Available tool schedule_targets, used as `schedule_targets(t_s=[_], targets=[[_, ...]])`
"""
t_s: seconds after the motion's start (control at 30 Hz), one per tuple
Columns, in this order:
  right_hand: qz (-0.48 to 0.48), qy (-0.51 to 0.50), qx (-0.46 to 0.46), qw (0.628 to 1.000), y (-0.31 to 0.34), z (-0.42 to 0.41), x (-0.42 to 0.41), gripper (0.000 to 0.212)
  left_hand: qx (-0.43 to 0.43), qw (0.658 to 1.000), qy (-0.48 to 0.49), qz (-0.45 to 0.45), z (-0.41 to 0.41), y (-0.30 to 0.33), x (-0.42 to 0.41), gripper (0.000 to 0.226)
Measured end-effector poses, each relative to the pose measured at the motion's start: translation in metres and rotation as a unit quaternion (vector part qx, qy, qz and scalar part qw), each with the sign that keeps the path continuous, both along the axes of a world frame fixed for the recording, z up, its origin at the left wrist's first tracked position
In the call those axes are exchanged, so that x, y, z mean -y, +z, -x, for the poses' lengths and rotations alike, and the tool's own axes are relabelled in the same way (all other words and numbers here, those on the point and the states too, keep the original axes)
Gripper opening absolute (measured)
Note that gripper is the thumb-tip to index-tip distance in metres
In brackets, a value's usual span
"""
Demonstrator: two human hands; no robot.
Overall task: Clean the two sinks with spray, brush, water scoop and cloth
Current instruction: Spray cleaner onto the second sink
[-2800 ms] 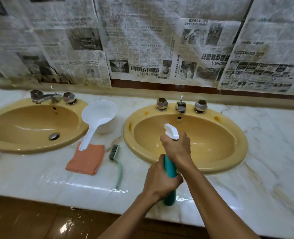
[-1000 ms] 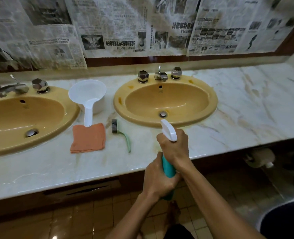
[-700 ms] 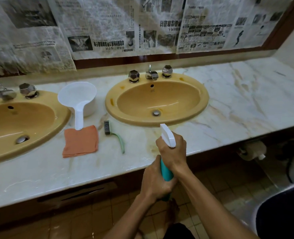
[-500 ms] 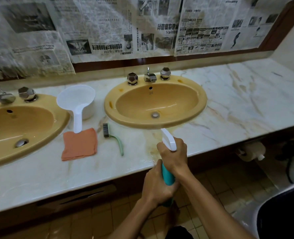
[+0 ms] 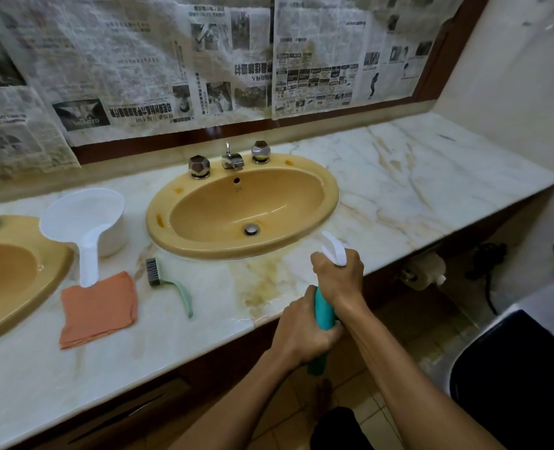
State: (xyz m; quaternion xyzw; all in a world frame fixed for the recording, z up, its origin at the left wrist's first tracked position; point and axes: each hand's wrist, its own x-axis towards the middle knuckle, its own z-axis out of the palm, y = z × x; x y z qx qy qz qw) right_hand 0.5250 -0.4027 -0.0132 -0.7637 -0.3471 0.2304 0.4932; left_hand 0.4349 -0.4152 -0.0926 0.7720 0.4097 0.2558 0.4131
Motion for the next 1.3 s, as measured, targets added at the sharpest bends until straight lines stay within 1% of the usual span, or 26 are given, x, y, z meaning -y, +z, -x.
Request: schedule_targets(t_s=[0.07,0.2,0.33,0.47,0.57,0.63,0.67,0.77,0.87,0.97,1.03,1.17,1.3], targets=[[-0.012,-0.013,-0.006,1.0,0.004,-0.012,-0.002,0.033,0.0,1.0,-0.011,0.0,-0.013,0.005,-0.005,0.051],[0.007,-0.011,0.008,1.0,0.017,-0.038,-0.014,0.028,0.01,1.0,-0.021,-0.001,-0.039,0.016,-0.016,0.05],[-0.027,-0.014,-0.006,1.0,0.032,-0.062,-0.028,0.021,0.014,1.0,-0.027,-0.005,-0.064,0.031,-0.033,0.052],[-0.005,-0.027,-0.002,1.0,0.044,-0.089,-0.047,0.029,0.009,1.0,-0.021,0.005,-0.09,0.045,-0.051,0.052],[0.0,-0.017,-0.013,1.0,0.05,-0.106,-0.066,0.023,0.012,1.0,-0.015,0.025,-0.109,0.052,-0.065,0.051],[0.0,-0.002,-0.009,1.0,0.053,-0.116,-0.079,0.027,0.018,0.999,-0.001,0.037,-0.12,0.054,-0.076,0.047],[0.007,0.003,-0.004,1.0,0.053,-0.12,-0.086,0.025,0.016,0.999,0.006,0.038,-0.125,0.054,-0.081,0.045],[0.006,0.007,-0.005,1.0,0.053,-0.132,-0.104,0.031,0.004,0.999,0.018,0.032,-0.137,0.055,-0.099,0.043],[-0.007,0.025,-0.016,1.0,0.05,-0.142,-0.124,0.02,0.007,0.999,0.03,0.033,-0.147,0.053,-0.117,0.042],[0.011,0.051,-0.005,0.999,0.046,-0.148,-0.146,0.022,0.022,0.997,0.06,0.038,-0.153,0.052,-0.131,0.037],[0.008,0.069,-0.014,0.998,0.046,-0.149,-0.161,0.019,0.022,0.995,0.088,0.04,-0.155,0.055,-0.142,0.035],[0.013,0.121,-0.01,0.993,0.05,-0.148,-0.195,0.017,0.011,0.987,0.156,0.035,-0.16,0.059,-0.163,0.036],[-0.019,0.171,0.005,0.985,0.052,-0.141,-0.221,0.016,0.014,0.978,0.204,0.039,-0.16,0.064,-0.184,0.043]])
